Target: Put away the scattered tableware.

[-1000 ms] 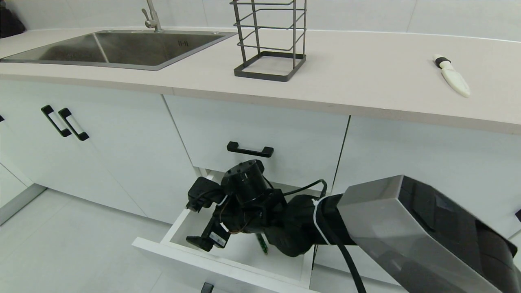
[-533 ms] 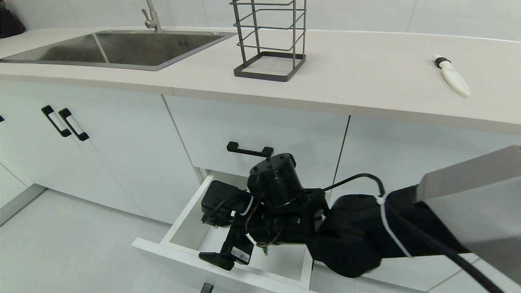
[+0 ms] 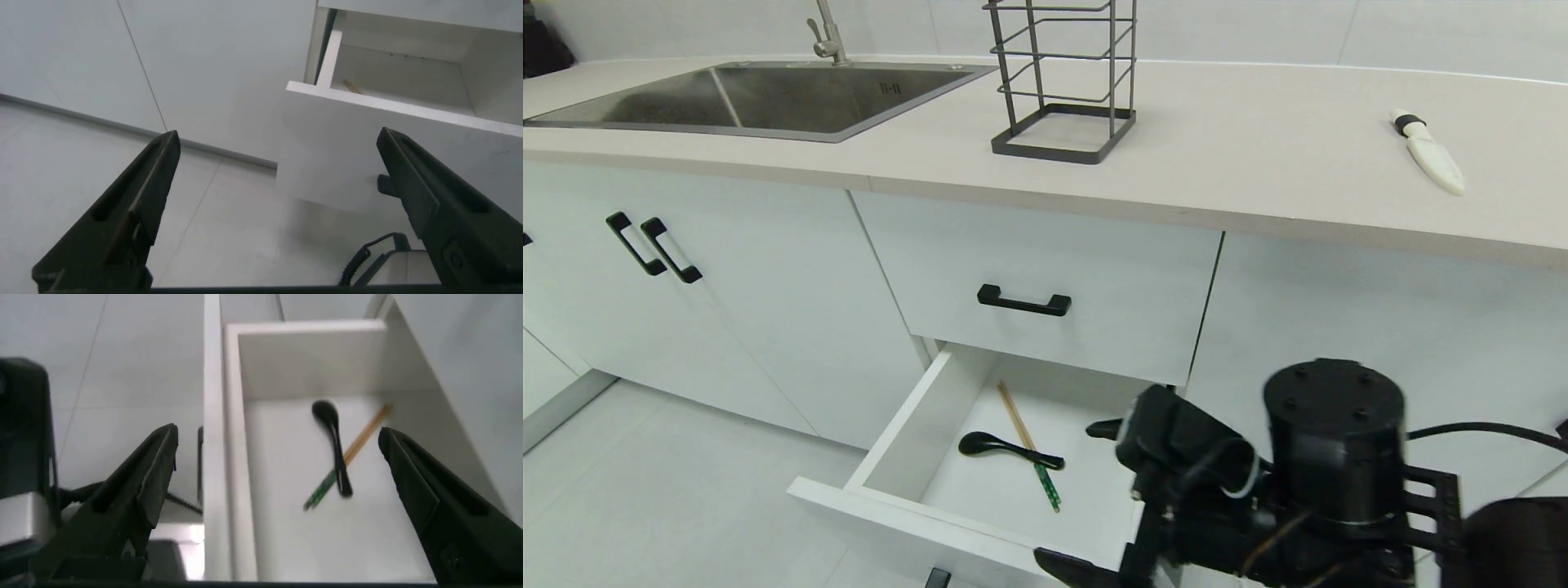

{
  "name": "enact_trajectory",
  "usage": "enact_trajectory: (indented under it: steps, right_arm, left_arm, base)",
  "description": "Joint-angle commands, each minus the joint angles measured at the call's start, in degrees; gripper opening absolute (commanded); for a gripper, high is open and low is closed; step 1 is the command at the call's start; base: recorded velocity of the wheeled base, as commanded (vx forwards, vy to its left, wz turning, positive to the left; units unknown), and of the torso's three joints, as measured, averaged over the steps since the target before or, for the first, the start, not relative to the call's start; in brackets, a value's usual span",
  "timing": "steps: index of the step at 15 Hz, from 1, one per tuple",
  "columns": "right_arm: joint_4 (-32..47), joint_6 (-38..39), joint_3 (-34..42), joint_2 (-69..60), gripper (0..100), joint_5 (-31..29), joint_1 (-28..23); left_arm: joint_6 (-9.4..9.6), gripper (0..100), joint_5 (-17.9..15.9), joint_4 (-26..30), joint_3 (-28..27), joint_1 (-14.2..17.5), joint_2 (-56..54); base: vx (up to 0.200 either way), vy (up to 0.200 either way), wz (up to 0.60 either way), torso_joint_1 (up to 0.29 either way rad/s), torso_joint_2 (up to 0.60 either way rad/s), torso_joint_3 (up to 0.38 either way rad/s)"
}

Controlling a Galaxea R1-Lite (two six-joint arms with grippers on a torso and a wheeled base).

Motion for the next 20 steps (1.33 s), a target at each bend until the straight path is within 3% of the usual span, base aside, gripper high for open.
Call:
enact_trajectory:
  steps: [1, 3, 6, 9, 11, 12, 15, 16, 17, 18, 19, 20]
  right_arm:
    - [-2.1, 0.9, 7.2, -10.3, 100, 0.5, -2.4]
    - [-2.1, 0.9, 6.9, -11.5, 100, 2.1, -3.8]
    - [-1.7, 0.8, 13.0, -19.7, 100, 2.5, -4.6]
    - [0.4, 0.9, 20.6, -32.3, 100, 2.6, -7.2]
    - [5.6, 1.4, 27.1, -45.6, 100, 2.6, -11.8]
    - [9.3, 4.1, 29.4, -55.1, 100, 2.5, -16.6]
    - [10.1, 9.3, 30.7, -65.2, 100, 2.2, -30.5]
    - [10.2, 10.2, 30.7, -68.4, 100, 2.6, -42.4]
    - [10.6, 10.0, 31.6, -70.6, 100, 3.6, -50.8]
    - [11.4, 9.9, 33.0, -72.6, 100, 5.5, -54.9]
    - [14.1, 9.4, 37.8, -80.4, 100, 11.2, -60.7]
    - [21.8, 9.0, 37.5, -87.2, 100, 13.2, -61.6]
  left_arm:
    - [-0.09, 100, 0.0, 0.0, 0.0, 0.0, 0.0]
    - [-0.09, 100, 0.0, 0.0, 0.0, 0.0, 0.0]
    - [-0.09, 100, 0.0, 0.0, 0.0, 0.0, 0.0]
    - [-0.09, 100, 0.0, 0.0, 0.0, 0.0, 0.0]
    - [-0.09, 100, 0.0, 0.0, 0.0, 0.0, 0.0]
    - [0.00, 100, 0.0, 0.0, 0.0, 0.0, 0.0]
    - [-0.09, 100, 0.0, 0.0, 0.0, 0.0, 0.0]
    - [0.00, 100, 0.0, 0.0, 0.0, 0.0, 0.0]
    - [0.27, 100, 0.0, 0.0, 0.0, 0.0, 0.0]
    - [0.18, 100, 0.0, 0.0, 0.0, 0.0, 0.0]
    - [-0.09, 100, 0.0, 0.0, 0.0, 0.0, 0.0]
    - [0.00, 100, 0.0, 0.0, 0.0, 0.0, 0.0]
  base:
    - [0.000, 0.000, 0.00, 0.000, 0.00, 0.000]
    - [0.000, 0.000, 0.00, 0.000, 0.00, 0.000]
    - [0.000, 0.000, 0.00, 0.000, 0.00, 0.000]
    - [0.000, 0.000, 0.00, 0.000, 0.00, 0.000]
    - [0.000, 0.000, 0.00, 0.000, 0.00, 0.000]
    - [0.000, 0.000, 0.00, 0.000, 0.00, 0.000]
    - [0.000, 0.000, 0.00, 0.000, 0.00, 0.000]
    - [0.000, 0.000, 0.00, 0.000, 0.00, 0.000]
    - [0.000, 0.000, 0.00, 0.000, 0.00, 0.000]
    - [0.000, 0.000, 0.00, 0.000, 0.00, 0.000]
    - [0.000, 0.000, 0.00, 0.000, 0.00, 0.000]
    - [0.000, 0.000, 0.00, 0.000, 0.00, 0.000]
